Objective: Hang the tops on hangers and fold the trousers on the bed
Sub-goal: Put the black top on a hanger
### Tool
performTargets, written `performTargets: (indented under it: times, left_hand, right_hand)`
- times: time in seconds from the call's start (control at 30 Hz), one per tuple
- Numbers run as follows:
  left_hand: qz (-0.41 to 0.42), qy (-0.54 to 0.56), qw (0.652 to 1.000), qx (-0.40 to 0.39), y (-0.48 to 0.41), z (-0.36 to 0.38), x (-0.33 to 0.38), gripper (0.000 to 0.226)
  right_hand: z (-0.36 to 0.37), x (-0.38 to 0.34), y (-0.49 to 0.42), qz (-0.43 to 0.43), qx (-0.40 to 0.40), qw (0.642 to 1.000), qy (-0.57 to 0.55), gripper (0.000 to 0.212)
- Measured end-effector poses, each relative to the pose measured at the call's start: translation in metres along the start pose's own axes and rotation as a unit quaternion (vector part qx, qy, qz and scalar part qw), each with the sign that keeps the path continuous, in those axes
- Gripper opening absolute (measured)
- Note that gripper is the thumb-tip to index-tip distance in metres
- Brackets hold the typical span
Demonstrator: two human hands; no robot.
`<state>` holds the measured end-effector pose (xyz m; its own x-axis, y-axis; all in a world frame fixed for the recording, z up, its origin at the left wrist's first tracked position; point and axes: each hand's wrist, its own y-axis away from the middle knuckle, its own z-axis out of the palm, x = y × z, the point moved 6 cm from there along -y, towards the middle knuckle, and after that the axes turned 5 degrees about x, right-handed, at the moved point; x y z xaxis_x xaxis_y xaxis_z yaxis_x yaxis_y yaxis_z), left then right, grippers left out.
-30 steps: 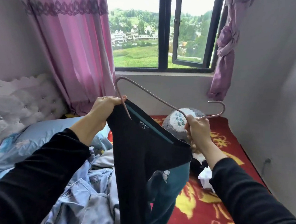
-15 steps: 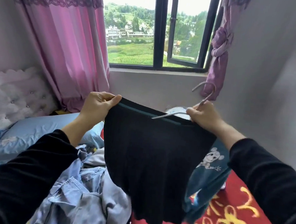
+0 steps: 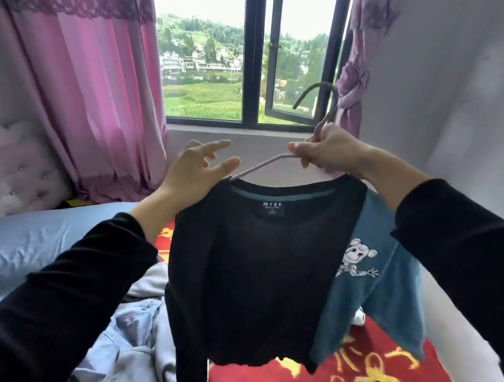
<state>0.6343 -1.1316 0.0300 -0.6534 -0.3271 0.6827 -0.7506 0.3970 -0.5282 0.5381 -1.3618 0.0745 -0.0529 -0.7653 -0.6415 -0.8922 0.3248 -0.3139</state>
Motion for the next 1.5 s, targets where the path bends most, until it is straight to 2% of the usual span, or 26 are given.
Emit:
performTargets:
  times: [0.1, 0.17, 0.23, 0.3, 0.37, 0.43, 0.53, 0.67, 0.73, 0.8, 0.9, 1.0, 1.13, 1.23, 1.33, 1.43, 1.5]
  left_hand:
    - [-0.006, -0.068, 0.996, -0.064, 0.017, 0.009, -0.02, 0.088]
    - [-0.047, -0.108, 0.988, -0.095, 0.031, 0.017, -0.042, 0.099]
    - [-0.092, -0.106, 0.987, -0.082, 0.041, 0.021, -0.06, 0.087]
    - [-0.105, -0.102, 0.988, -0.044, 0.044, 0.017, -0.07, 0.061]
    - [-0.09, -0.109, 0.99, -0.024, 0.042, 0.01, -0.07, 0.043]
    - [-0.053, -0.135, 0.989, -0.006, 0.036, 0.003, -0.063, 0.037]
    - [0.008, -0.192, 0.981, 0.039, 0.028, -0.012, -0.047, 0.035]
    - [0.068, -0.185, 0.975, 0.099, 0.019, -0.031, -0.025, 0.037]
    - [0.077, -0.18, 0.976, 0.091, 0.014, -0.03, -0.017, 0.033]
    - [0.073, -0.186, 0.978, 0.064, 0.013, -0.026, -0.014, 0.029]
    - [0.041, -0.176, 0.983, 0.04, 0.016, -0.029, -0.021, 0.032]
    - [0.021, -0.151, 0.988, 0.03, 0.022, -0.031, -0.022, 0.036]
    - [0.007, -0.076, 0.997, 0.0, 0.028, -0.029, -0.016, 0.02]
    - [0.019, -0.077, 0.996, 0.03, 0.028, -0.039, -0.011, 0.042]
    - [0.029, -0.08, 0.992, 0.092, 0.028, -0.06, -0.011, 0.043]
    - [0.005, -0.046, 0.991, 0.123, 0.033, -0.087, -0.024, 0.04]
    - [-0.008, -0.033, 0.991, 0.126, 0.044, -0.101, -0.028, 0.037]
  right_hand:
    - [-0.011, 0.01, 0.004, 0.016, 0.05, 0.999, -0.008, 0.045]
    - [-0.015, 0.017, 0.004, 0.027, 0.082, 0.996, -0.037, 0.044]
    - [-0.015, 0.02, 0.004, 0.037, 0.107, 0.993, -0.042, 0.043]
    - [-0.017, 0.021, 0.004, 0.039, 0.132, 0.99, -0.032, 0.044]
    - [-0.02, 0.021, 0.005, 0.021, 0.149, 0.989, -0.016, 0.045]
    - [-0.02, 0.018, 0.006, -0.011, 0.157, 0.987, 0.011, 0.046]
    - [-0.024, 0.014, 0.008, -0.028, 0.155, 0.987, 0.029, 0.046]
    - [-0.03, 0.002, 0.011, -0.046, 0.178, 0.983, -0.018, 0.045]
    - [-0.017, -0.015, 0.012, -0.064, 0.157, 0.985, -0.027, 0.044]
    - [-0.001, -0.029, 0.013, -0.069, 0.121, 0.99, -0.019, 0.045]
    - [0.009, -0.034, 0.015, -0.046, 0.114, 0.991, -0.042, 0.045]
    - [0.027, -0.043, 0.019, -0.045, 0.068, 0.996, -0.047, 0.047]
    - [0.042, -0.057, 0.018, -0.055, 0.039, 0.997, -0.036, 0.049]
    - [0.046, -0.062, 0.019, -0.083, 0.011, 0.995, -0.044, 0.047]
    - [0.043, -0.046, 0.024, -0.111, 0.009, 0.994, -0.019, 0.058]
    - [0.047, -0.001, 0.04, -0.045, 0.012, 0.999, 0.023, 0.06]
    - [0.054, 0.0, 0.048, -0.034, 0.018, 0.999, 0.011, 0.061]
